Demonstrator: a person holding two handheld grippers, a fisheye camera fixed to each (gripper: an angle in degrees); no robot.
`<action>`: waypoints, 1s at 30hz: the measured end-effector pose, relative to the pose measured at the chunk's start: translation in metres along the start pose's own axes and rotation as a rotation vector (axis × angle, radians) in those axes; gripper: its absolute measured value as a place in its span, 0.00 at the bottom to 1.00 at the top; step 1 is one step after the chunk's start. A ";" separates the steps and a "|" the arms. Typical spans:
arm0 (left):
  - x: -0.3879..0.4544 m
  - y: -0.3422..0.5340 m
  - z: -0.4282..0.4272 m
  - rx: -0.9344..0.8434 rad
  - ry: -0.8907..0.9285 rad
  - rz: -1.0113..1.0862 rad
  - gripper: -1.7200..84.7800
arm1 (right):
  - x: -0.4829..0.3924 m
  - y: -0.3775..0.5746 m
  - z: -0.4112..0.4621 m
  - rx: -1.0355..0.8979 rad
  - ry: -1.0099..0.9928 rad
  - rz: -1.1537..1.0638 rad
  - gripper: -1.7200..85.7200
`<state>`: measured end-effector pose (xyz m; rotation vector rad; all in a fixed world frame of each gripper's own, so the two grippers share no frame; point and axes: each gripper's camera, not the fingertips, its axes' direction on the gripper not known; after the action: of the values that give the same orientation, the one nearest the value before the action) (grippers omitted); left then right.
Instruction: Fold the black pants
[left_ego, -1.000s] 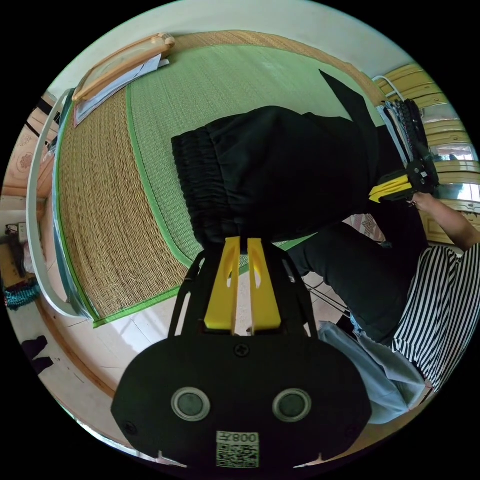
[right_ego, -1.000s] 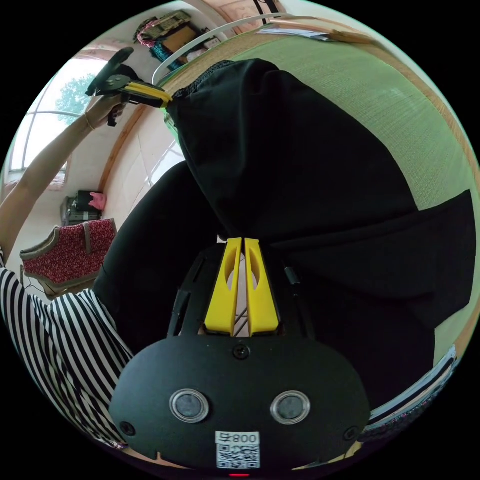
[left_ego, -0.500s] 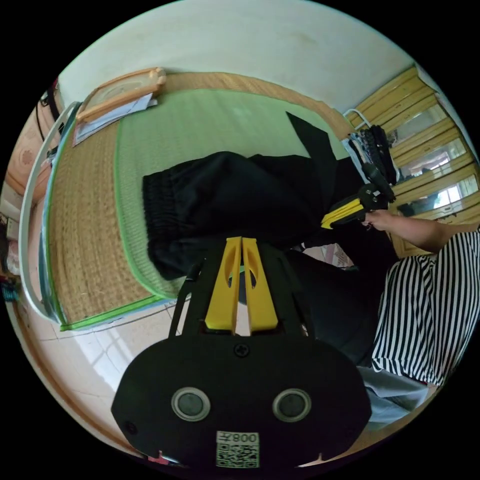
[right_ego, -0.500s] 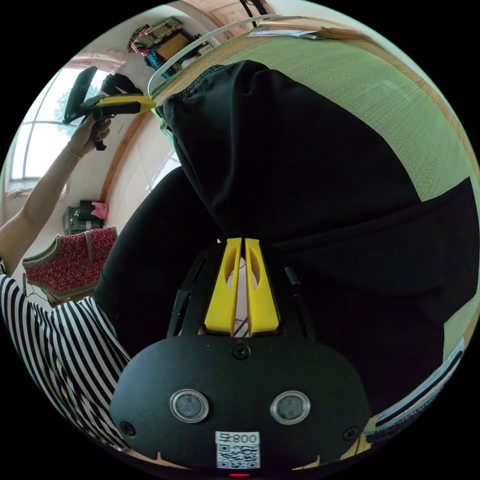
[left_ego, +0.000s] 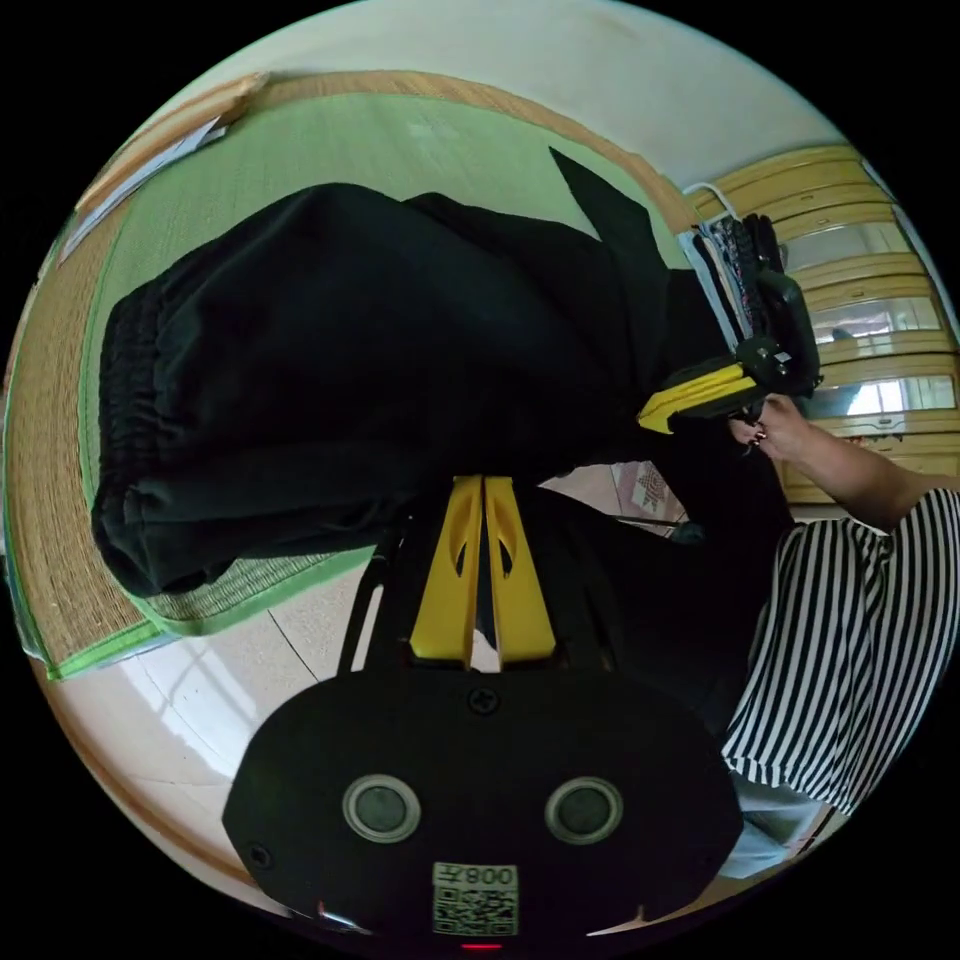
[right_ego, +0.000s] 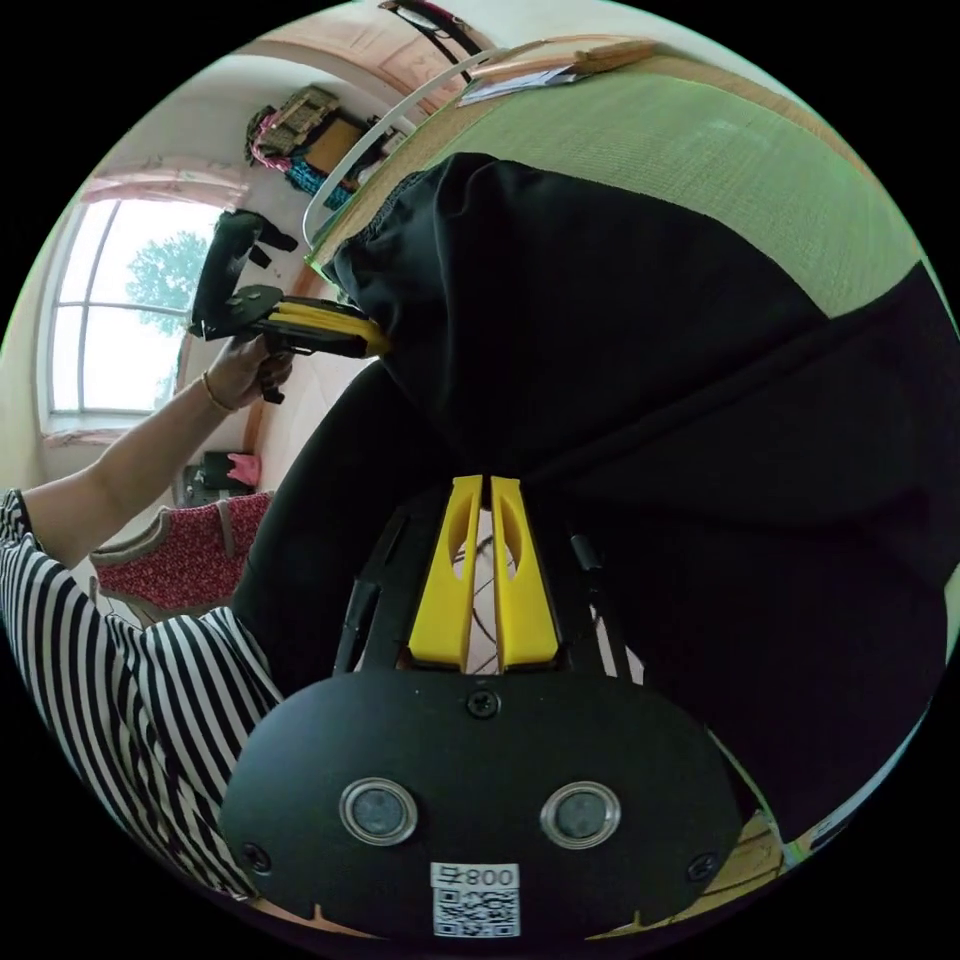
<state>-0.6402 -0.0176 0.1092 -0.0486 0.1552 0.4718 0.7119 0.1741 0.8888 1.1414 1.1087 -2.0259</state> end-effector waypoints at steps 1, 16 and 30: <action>0.000 0.000 0.002 0.021 0.014 0.007 0.02 | 0.003 0.006 -0.009 0.006 -0.003 0.008 0.03; 0.023 -0.107 0.122 0.120 0.310 0.083 0.11 | 0.160 -0.077 -0.218 0.290 0.253 0.365 0.11; 0.016 -0.151 0.227 0.014 0.234 0.076 0.06 | 0.212 -0.214 -0.234 0.105 0.440 0.496 0.11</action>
<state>-0.5257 -0.1262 0.3322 -0.0843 0.3915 0.5399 0.5404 0.4688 0.7169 1.7730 0.8031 -1.4983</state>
